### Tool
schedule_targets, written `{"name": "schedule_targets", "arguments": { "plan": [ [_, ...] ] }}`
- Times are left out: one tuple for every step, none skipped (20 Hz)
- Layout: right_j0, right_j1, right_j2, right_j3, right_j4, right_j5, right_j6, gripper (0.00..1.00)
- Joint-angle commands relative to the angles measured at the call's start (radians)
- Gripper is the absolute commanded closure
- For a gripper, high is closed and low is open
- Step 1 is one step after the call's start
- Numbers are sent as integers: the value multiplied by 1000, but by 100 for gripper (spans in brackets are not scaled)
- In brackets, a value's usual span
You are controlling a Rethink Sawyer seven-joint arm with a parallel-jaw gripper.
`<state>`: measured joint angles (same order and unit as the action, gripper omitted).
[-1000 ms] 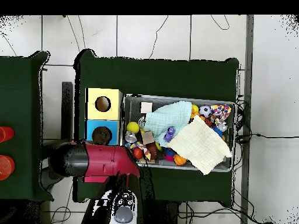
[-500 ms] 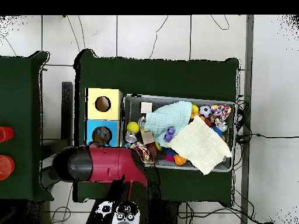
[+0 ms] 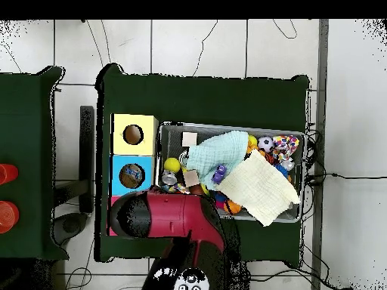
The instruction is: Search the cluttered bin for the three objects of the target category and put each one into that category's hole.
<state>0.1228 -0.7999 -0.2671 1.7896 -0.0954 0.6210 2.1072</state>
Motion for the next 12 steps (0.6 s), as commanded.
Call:
{"name": "schedule_targets", "arguments": {
  "plan": [
    [-30, 17, 27, 5, -42, -18, 65, 0],
    [-33, 16, 32, 12, -35, -27, 68, 0],
    [-37, 15, 36, 19, -29, -37, 71, 0],
    [-40, 14, 41, 24, -22, -36, 75, 0],
    [-41, 14, 44, 31, -16, -42, 82, 0],
    [-41, 15, 46, 32, -16, -47, 84, 0],
    [-42, 17, 48, 31, -15, -54, 86, 0],
    [-42, 21, 49, 31, -17, -65, 89, 0],
    [-51, 30, 57, 28, -14, -68, 84, 0],
    [-58, 33, 64, 30, -7, -62, 80, 0],
    [-58, 42, 63, 28, -15, -84, 81, 0],
    [-61, 42, 67, 34, -14, -90, 79, 0]
  ]
}}
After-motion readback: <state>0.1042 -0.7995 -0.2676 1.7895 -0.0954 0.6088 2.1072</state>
